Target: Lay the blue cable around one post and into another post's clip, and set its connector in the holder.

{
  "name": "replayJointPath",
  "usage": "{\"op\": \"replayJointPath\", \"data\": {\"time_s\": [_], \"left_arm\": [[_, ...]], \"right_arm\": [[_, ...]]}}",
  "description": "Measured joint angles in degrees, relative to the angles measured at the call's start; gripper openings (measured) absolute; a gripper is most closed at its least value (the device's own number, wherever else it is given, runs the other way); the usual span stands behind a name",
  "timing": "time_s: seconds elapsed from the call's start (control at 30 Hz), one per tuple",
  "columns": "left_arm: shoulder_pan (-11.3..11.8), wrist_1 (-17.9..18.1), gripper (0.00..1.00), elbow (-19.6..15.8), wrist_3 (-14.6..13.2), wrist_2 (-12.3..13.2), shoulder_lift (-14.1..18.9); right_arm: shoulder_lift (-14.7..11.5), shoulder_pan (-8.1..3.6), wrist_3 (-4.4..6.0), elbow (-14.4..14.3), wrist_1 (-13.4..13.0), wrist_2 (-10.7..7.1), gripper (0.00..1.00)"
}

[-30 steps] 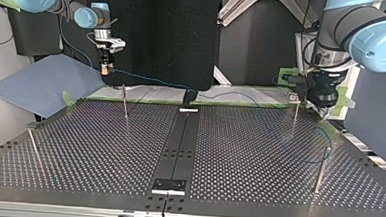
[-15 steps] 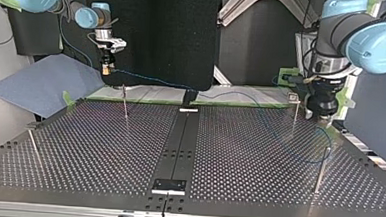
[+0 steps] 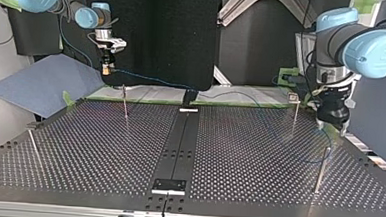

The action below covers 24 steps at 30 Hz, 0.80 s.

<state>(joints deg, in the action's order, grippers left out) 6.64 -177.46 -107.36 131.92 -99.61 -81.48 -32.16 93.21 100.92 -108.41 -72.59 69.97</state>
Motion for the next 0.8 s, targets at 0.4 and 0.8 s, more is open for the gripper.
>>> {"op": "replayJointPath", "data": {"time_s": [0.4,0.8], "left_arm": [[0.0,5.6,1.0,0.0,5.6,1.4,-1.4],[1.3,12.0,1.0,0.1,12.0,-2.1,-3.6]], "right_arm": [[0.0,0.01,-0.06,0.0,0.0,-0.01,0.0],[0.0,0.0,-0.44,0.0,0.1,-0.04,0.0]]}}
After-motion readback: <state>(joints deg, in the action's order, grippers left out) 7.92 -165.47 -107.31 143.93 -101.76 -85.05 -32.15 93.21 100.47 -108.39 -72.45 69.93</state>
